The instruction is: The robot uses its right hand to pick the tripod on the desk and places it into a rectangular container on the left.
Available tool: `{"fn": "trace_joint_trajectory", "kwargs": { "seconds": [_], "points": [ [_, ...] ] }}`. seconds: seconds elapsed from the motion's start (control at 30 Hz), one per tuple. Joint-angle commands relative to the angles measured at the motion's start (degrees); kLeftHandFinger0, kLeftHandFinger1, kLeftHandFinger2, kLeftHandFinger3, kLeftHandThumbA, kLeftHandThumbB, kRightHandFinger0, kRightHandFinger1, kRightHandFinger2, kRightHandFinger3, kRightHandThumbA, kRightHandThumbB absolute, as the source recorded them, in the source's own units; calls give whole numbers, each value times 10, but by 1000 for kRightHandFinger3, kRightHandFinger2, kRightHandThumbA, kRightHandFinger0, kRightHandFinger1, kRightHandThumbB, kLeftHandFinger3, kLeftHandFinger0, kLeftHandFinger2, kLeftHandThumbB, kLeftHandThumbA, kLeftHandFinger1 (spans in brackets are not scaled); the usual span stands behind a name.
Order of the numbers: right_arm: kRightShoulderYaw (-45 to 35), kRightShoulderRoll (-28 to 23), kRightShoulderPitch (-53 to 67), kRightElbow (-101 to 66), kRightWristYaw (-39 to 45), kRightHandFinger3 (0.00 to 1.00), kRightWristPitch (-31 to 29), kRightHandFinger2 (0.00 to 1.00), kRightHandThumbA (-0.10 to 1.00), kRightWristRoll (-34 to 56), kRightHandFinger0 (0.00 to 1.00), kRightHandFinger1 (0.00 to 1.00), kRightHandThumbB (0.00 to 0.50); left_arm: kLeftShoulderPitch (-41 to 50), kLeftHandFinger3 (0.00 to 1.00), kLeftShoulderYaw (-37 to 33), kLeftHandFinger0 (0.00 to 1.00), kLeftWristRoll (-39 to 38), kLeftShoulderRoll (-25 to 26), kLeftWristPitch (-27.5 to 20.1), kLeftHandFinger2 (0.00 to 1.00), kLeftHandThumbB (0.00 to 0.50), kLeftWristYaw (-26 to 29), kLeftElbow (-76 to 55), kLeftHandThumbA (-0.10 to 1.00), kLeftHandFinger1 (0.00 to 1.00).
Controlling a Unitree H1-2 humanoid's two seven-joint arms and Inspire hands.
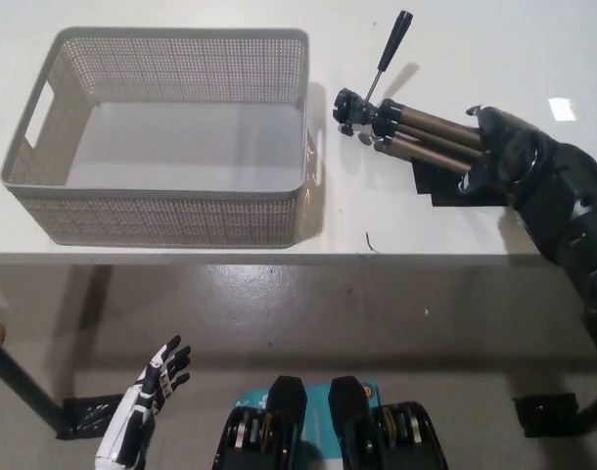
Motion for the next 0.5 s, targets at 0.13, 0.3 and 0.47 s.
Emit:
{"fn": "trace_joint_trajectory", "kwargs": {
  "seconds": [0.13,0.3,0.47],
  "points": [
    [116,3,62,44,203,1000,56,1000,1000,-77,1000,1000,477,-1,1000,-2,1000,7,11,-37,1000,500,-9,-7,1000,1000],
    [143,5,54,46,241,1000,78,1000,847,-86,907,1000,313,-7,1000,0,1000,4,10,-49,1000,500,-9,6,1000,1000],
    [96,-13,69,22,-2,1000,21,623,-96,-42,435,507,207,-16,1000,0,1000,2,11,-39,1000,500,-11,4,1000,1000]
  ]
}}
